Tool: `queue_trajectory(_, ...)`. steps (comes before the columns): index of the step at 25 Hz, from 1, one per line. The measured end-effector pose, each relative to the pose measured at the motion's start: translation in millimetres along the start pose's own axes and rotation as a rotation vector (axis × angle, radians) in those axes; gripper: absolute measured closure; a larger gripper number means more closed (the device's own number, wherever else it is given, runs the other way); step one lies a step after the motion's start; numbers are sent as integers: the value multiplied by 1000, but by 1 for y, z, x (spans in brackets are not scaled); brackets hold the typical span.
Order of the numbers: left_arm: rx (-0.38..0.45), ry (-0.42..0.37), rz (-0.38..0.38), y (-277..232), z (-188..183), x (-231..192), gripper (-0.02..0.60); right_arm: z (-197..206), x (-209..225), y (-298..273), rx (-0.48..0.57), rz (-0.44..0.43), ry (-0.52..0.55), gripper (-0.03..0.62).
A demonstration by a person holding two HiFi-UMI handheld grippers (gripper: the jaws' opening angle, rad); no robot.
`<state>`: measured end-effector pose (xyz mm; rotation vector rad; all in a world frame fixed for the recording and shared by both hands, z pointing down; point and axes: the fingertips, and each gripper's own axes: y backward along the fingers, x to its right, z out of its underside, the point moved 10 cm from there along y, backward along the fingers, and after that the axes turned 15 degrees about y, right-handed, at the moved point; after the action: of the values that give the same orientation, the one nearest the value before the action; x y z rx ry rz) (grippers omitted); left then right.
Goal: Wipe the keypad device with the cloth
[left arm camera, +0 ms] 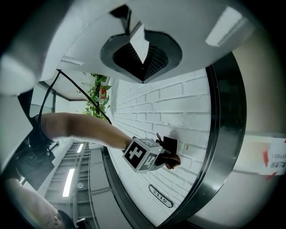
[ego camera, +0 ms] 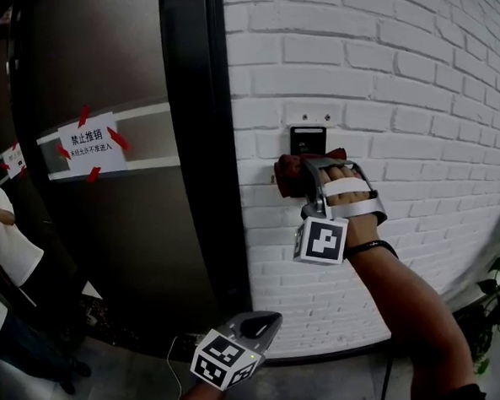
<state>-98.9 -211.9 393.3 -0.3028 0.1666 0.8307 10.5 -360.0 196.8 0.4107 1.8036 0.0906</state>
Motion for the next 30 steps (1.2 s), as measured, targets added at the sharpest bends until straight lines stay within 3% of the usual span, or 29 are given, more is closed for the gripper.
queue_trajectory(14,-4,9,-13,2,4,-3,565,-10,-39,12,14,-65,1,540)
queue_trajectory(30,-7,22,-19,7,10,-1,565,-17,-55,19,33,-108,-23,540)
